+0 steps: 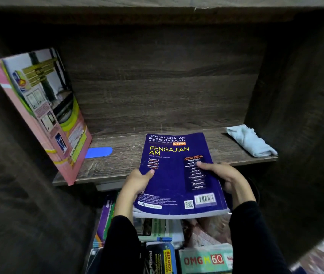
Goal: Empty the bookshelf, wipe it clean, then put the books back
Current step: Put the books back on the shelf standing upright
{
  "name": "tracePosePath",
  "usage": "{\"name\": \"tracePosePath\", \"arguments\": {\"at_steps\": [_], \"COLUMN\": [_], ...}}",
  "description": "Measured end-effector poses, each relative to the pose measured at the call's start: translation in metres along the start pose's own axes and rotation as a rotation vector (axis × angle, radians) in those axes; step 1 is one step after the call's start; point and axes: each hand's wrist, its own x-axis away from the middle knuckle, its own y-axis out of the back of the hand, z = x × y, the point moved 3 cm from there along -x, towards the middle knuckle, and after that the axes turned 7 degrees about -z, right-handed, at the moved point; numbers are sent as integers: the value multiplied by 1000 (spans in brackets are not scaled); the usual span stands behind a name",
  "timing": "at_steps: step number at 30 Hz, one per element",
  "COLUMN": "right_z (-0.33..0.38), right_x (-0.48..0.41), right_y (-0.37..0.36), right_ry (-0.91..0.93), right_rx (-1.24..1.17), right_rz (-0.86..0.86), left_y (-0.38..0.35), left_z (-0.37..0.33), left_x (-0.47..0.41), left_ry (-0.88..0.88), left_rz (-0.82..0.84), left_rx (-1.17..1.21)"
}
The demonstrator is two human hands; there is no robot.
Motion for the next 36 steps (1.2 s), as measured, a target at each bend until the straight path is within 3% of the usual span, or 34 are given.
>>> {"name": "tracePosePath", "arguments": {"at_steps": [3, 9, 16, 19, 22, 24, 28, 30, 33, 36], "right_z": [5, 22, 71, 82, 84, 81, 66, 56, 46, 38], "right_x": [5, 10, 56, 70, 79, 82, 94, 97, 97, 95], "right_y": [-9, -22, -45, -71, -112, -145, -204, -228, -260, -283], "right_ry": [37, 175, 512, 683, 832, 940, 1093, 1172, 1311, 1371], "right_rx": [-116, -129, -235, -209, -198, -185, -114, -67, -25, 8], "right_rz": [198, 196, 274, 227, 137, 70, -74, -162, -229, -216], "left_y": [3, 17, 45, 73, 107, 128, 164, 179, 201, 220], "left_z": [0, -10, -25, -31, -52, -80, -147, -167, -176, -167], "left_x": [3, 14, 21, 22, 35, 45, 64, 70, 73, 73], "left_ry": [34, -46, -100, -224, -443, -566, -737, -834, -967, -943], "left_rz": [23, 8, -39, -399, -674, -692, -515, -488, -569, -724], "left_rx": [163, 344, 544, 229, 231, 344, 497, 336, -119, -528]}}
